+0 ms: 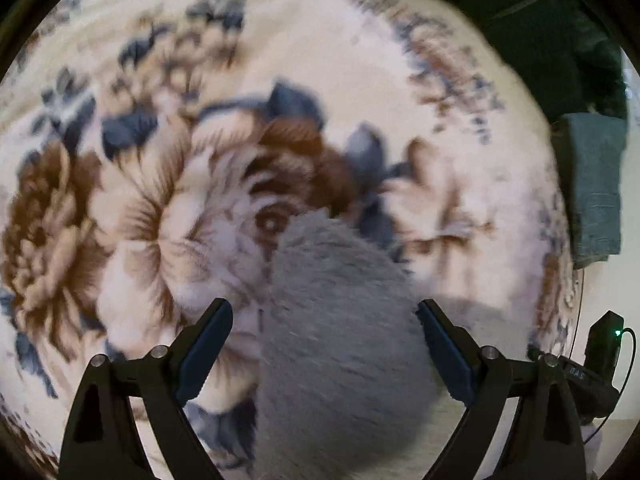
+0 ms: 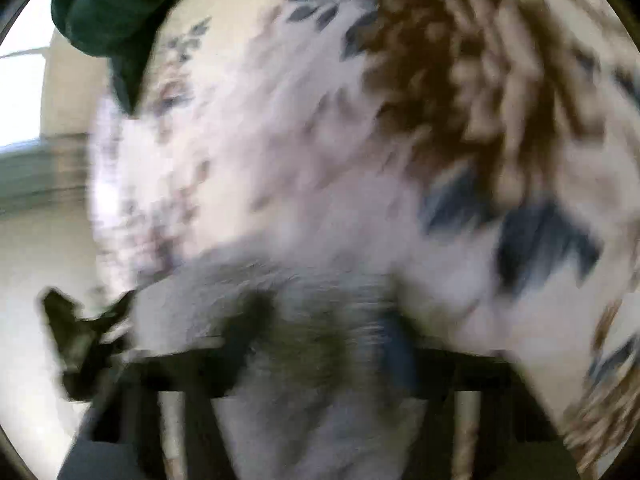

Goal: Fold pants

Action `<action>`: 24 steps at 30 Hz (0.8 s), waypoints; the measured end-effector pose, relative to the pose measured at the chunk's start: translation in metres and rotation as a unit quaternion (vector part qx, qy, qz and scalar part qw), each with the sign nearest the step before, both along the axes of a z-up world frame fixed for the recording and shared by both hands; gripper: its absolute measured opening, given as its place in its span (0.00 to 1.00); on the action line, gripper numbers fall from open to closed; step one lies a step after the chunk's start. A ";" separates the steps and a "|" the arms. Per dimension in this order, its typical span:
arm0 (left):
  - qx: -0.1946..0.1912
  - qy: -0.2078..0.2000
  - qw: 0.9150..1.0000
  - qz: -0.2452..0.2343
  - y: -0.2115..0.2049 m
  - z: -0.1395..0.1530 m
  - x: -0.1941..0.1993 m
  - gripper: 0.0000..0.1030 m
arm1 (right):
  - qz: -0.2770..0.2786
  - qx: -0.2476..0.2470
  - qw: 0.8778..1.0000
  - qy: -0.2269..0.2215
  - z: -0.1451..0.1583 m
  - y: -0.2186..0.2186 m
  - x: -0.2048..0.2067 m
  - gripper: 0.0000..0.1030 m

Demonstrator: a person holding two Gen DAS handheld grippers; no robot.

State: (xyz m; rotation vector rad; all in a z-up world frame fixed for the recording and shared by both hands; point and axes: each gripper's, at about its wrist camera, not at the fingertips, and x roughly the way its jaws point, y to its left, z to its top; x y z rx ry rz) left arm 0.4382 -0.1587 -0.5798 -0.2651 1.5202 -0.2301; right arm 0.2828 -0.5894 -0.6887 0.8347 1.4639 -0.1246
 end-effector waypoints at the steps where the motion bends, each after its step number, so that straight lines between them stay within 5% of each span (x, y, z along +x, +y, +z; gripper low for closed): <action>1: -0.007 0.009 1.000 0.008 0.004 -0.004 0.001 0.92 | -0.002 -0.004 1.000 0.006 -0.002 -0.002 0.002 0.34; 4: -0.037 0.018 0.999 0.036 0.017 -0.003 0.000 0.91 | -0.010 0.009 1.000 -0.002 0.007 -0.003 0.006 0.38; 10: -0.065 -0.012 0.997 0.049 0.029 0.032 -0.022 0.91 | -0.068 0.032 0.997 -0.027 0.052 -0.016 -0.050 0.66; 15: -0.060 -0.013 0.997 0.051 0.033 0.036 -0.037 0.91 | -0.125 0.176 0.976 0.002 0.020 -0.008 -0.124 0.72; 16: -0.056 -0.012 0.997 0.052 0.033 0.035 -0.039 0.91 | -0.138 0.199 0.970 0.000 0.009 -0.002 -0.130 0.58; 17: -0.054 -0.008 0.997 0.054 0.035 0.032 -0.040 0.91 | -0.149 0.218 0.965 -0.008 0.004 0.003 -0.136 0.30; 19: -0.060 0.001 0.996 0.063 0.040 0.027 -0.043 0.91 | -0.171 0.286 0.940 -0.065 0.004 0.010 -0.144 0.27; 21: -0.066 0.003 0.996 0.067 0.044 0.025 -0.045 0.91 | -0.222 0.365 0.896 -0.123 0.001 0.007 -0.160 0.20; 22: -0.068 0.004 0.995 0.067 0.045 0.025 -0.046 0.91 | -0.235 0.360 0.895 -0.117 -0.004 0.003 -0.167 0.20; 24: -0.067 0.002 0.996 0.065 0.043 0.027 -0.046 0.91 | -0.227 0.255 0.939 -0.039 -0.015 -0.010 -0.181 0.21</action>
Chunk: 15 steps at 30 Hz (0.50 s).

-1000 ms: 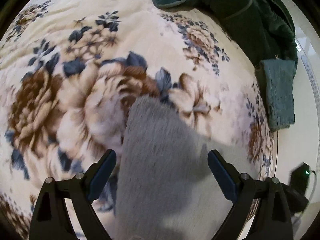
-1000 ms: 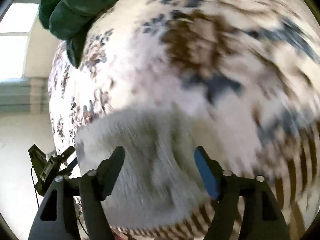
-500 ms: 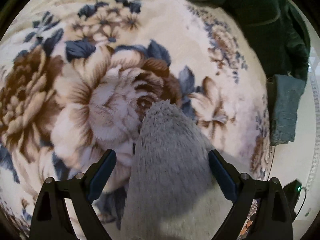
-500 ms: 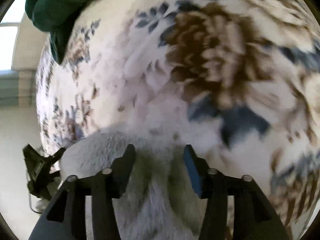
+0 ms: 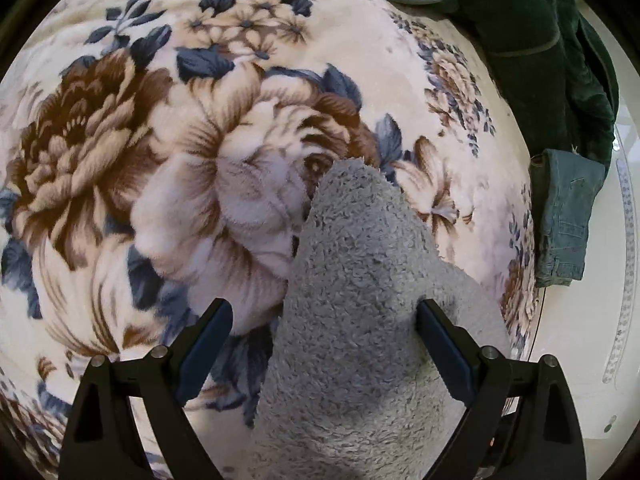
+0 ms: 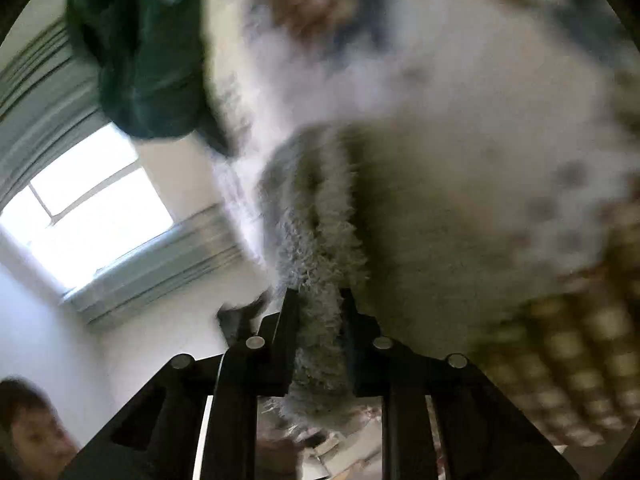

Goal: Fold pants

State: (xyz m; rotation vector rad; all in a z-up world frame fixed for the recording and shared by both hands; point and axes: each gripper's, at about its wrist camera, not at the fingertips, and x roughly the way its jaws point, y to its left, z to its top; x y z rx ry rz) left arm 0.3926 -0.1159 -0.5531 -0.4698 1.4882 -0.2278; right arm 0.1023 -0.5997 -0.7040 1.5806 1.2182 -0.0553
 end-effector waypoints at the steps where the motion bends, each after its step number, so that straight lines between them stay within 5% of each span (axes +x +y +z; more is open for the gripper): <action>1: 0.004 -0.002 1.000 -0.003 -0.002 0.002 0.000 0.91 | 0.013 -0.025 0.999 0.035 -0.004 -0.004 -0.004 0.24; 3: 0.007 -0.004 1.000 -0.007 -0.006 0.006 0.000 0.91 | 0.012 -0.028 0.997 0.073 -0.006 -0.009 -0.013 0.34; 5: 0.007 -0.010 1.000 -0.011 -0.008 0.012 -0.001 0.91 | -0.003 -0.018 0.999 0.046 0.006 -0.011 -0.016 0.57; 7: 0.009 -0.015 1.000 -0.013 -0.010 0.017 -0.004 0.91 | 0.008 -0.025 1.000 0.016 0.022 -0.004 -0.013 0.69; 10: 0.002 -0.014 1.000 -0.019 -0.013 0.022 -0.012 0.91 | 0.013 0.024 0.999 -0.023 0.025 0.020 -0.008 0.74; 12: 0.005 -0.012 1.000 -0.024 -0.015 0.022 -0.017 0.91 | 0.015 0.034 0.998 -0.042 0.020 0.039 -0.005 0.67; 13: 0.011 -0.010 0.999 -0.029 -0.015 0.021 -0.019 0.91 | 0.018 0.025 0.999 -0.040 0.015 0.047 -0.003 0.34; 14: 0.016 -0.008 0.999 -0.030 -0.015 0.020 -0.021 0.91 | 0.032 0.012 0.999 -0.016 0.006 0.050 -0.005 0.14; 15: 0.019 -0.004 0.999 -0.030 -0.013 0.018 -0.023 0.91 | 0.038 -0.012 0.999 0.022 -0.005 0.049 -0.012 0.14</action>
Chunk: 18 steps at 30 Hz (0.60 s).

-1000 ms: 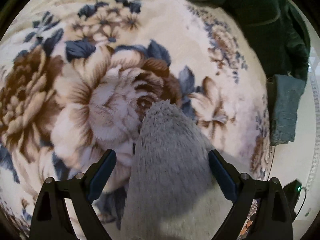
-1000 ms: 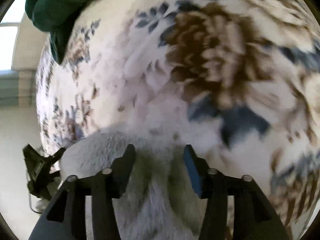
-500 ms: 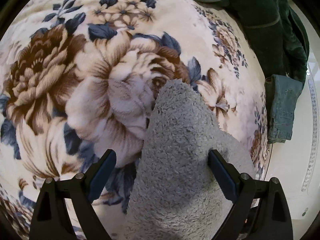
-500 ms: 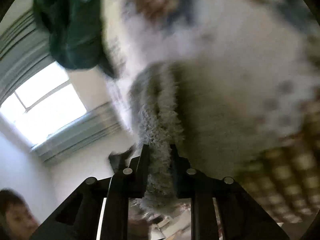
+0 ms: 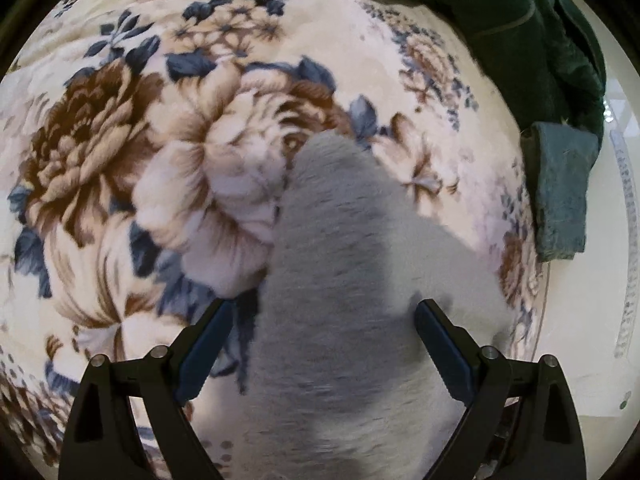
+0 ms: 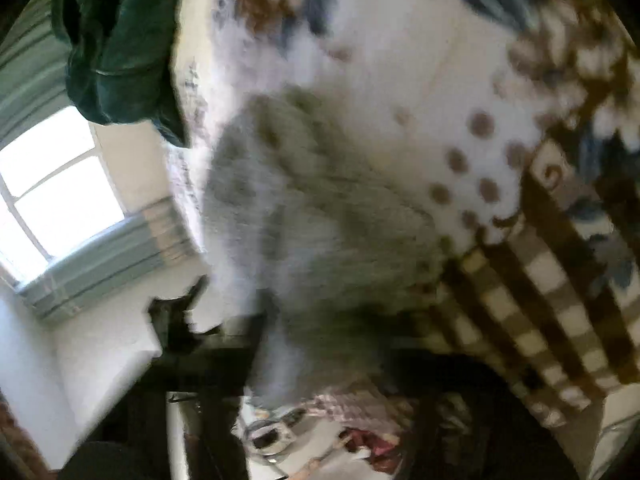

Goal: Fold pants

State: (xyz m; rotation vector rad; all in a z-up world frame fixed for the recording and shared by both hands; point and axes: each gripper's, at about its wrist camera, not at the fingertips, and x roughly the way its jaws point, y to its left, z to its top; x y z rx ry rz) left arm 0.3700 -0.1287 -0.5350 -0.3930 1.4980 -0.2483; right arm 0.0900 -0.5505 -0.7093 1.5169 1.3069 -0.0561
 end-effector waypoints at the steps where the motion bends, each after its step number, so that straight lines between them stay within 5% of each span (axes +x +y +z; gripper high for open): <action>1: -0.004 0.005 1.000 0.004 0.003 -0.001 -0.002 0.91 | -0.009 -0.001 1.000 0.015 -0.006 -0.001 -0.008 0.14; 3: -0.008 0.009 1.000 0.006 0.006 -0.001 -0.007 0.91 | -0.014 0.014 1.000 0.005 -0.007 0.001 -0.011 0.15; 5: -0.012 0.002 1.000 -0.001 0.007 0.003 -0.012 0.91 | -0.005 0.021 1.000 -0.017 0.002 0.003 -0.007 0.30; 7: -0.030 -0.006 1.000 -0.005 0.007 0.005 -0.017 0.94 | -0.007 0.021 0.999 -0.035 0.010 0.006 -0.004 0.86; 8: -0.054 -0.009 0.998 -0.008 0.006 0.004 -0.021 0.97 | -0.012 0.032 0.998 -0.054 0.010 0.009 -0.001 0.91; 11: -0.089 0.001 0.996 -0.014 0.003 -0.007 -0.028 1.00 | 0.004 0.070 0.996 -0.058 -0.006 0.030 0.019 0.93; 14: -0.079 0.027 0.996 -0.022 -0.003 -0.031 -0.035 1.00 | 0.020 0.091 0.994 -0.056 -0.031 0.058 0.051 0.94; 18: -0.108 0.047 0.993 0.000 0.009 -0.049 -0.039 1.00 | 0.036 0.100 0.990 -0.096 -0.028 0.092 0.092 0.94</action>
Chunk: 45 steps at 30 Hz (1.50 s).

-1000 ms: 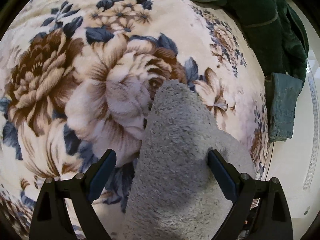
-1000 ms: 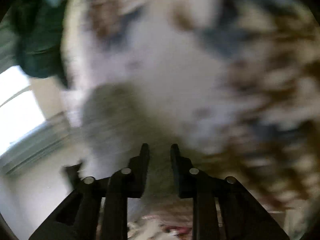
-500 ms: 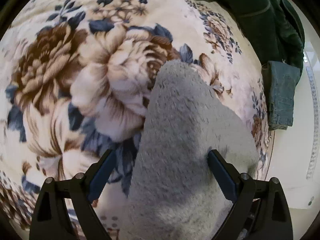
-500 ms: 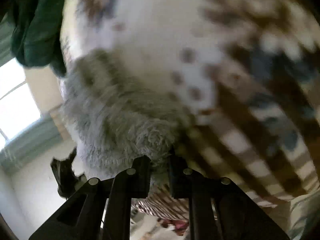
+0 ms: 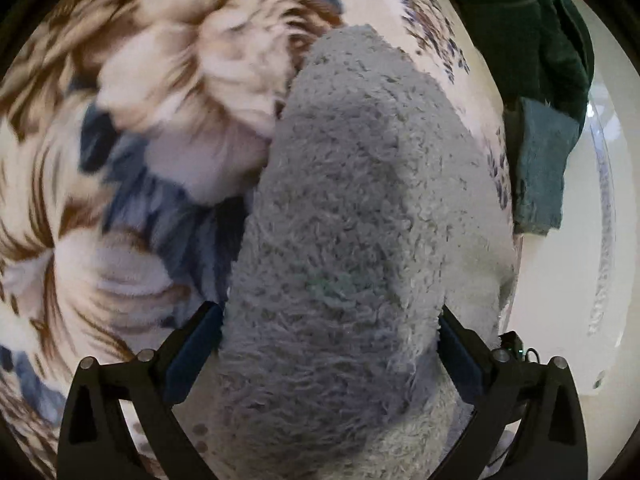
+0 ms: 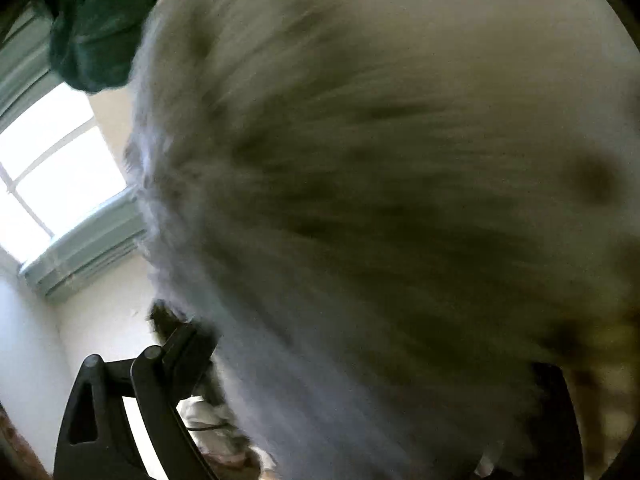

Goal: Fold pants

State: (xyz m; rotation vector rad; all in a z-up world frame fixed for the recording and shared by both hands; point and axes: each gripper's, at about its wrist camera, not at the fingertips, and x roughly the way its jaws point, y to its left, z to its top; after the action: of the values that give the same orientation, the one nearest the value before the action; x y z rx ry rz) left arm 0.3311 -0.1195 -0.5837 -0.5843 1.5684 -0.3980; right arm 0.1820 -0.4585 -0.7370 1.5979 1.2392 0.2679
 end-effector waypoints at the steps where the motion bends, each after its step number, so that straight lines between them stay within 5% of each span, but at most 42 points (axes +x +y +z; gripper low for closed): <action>1: -0.003 0.002 1.000 0.003 0.002 -0.001 0.000 1.00 | 0.012 -0.011 1.000 0.001 -0.001 0.007 0.007 0.94; 5: -0.024 0.000 1.000 0.009 0.008 0.000 -0.003 0.99 | 0.006 -0.022 1.000 0.005 -0.005 0.017 0.012 0.92; 6: -0.031 -0.004 0.999 0.007 0.007 0.002 -0.003 0.87 | 0.007 -0.029 1.000 0.003 -0.001 0.019 0.013 0.90; 7: -0.041 -0.012 0.999 0.005 0.006 0.006 -0.004 0.71 | 0.005 -0.042 0.999 0.001 0.004 0.021 0.013 0.75; 8: -0.045 -0.024 0.999 -0.002 0.002 0.013 -0.003 0.66 | 0.003 -0.053 0.999 0.001 0.009 0.023 0.013 0.54; 11: -0.052 -0.053 0.997 -0.016 -0.002 0.030 -0.005 0.50 | -0.004 -0.082 0.997 -0.003 0.027 0.029 0.017 0.41; 23: -0.116 -0.131 0.983 0.050 0.057 0.114 0.038 0.44 | 0.029 -0.146 0.986 -0.073 0.134 0.071 0.098 0.35; 33: -0.117 -0.198 0.965 0.124 0.191 0.142 0.221 0.43 | 0.069 -0.164 0.969 -0.171 0.185 0.187 0.336 0.35; 41: -0.092 -0.217 0.958 0.166 0.287 0.098 0.359 0.44 | 0.111 -0.183 0.955 -0.205 0.148 0.298 0.519 0.34; 45: -0.060 -0.194 0.964 0.170 0.323 0.050 0.401 0.45 | 0.135 -0.189 0.952 -0.198 0.113 0.348 0.593 0.35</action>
State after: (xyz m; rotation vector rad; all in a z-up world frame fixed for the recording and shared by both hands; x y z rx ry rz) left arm 0.7325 0.2032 -0.5337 -0.8017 1.0499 -0.3231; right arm 0.7747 -0.1108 -0.6244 0.9864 1.1109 0.4692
